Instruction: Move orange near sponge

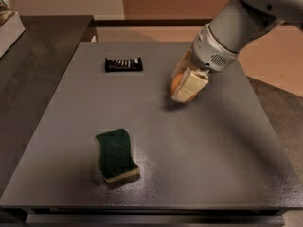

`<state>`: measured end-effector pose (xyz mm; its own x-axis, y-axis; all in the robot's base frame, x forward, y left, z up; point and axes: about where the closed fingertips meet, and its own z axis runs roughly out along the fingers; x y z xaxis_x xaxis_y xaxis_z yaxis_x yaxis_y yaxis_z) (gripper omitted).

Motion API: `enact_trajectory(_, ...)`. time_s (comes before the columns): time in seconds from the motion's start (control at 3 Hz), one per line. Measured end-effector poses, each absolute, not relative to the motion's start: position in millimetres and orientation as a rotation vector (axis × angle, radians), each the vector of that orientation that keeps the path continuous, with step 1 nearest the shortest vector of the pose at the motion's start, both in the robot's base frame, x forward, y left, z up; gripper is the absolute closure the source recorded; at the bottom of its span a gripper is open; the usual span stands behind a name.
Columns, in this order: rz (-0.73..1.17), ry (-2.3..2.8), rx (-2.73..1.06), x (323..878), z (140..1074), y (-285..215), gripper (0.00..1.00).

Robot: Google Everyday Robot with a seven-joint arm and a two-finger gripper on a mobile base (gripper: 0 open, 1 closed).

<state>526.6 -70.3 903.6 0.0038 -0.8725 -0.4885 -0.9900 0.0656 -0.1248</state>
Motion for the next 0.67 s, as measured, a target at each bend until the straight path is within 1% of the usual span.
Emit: enact_trajectory(0.67,0.499,1.801,-1.949,466,912,-19,1.00)
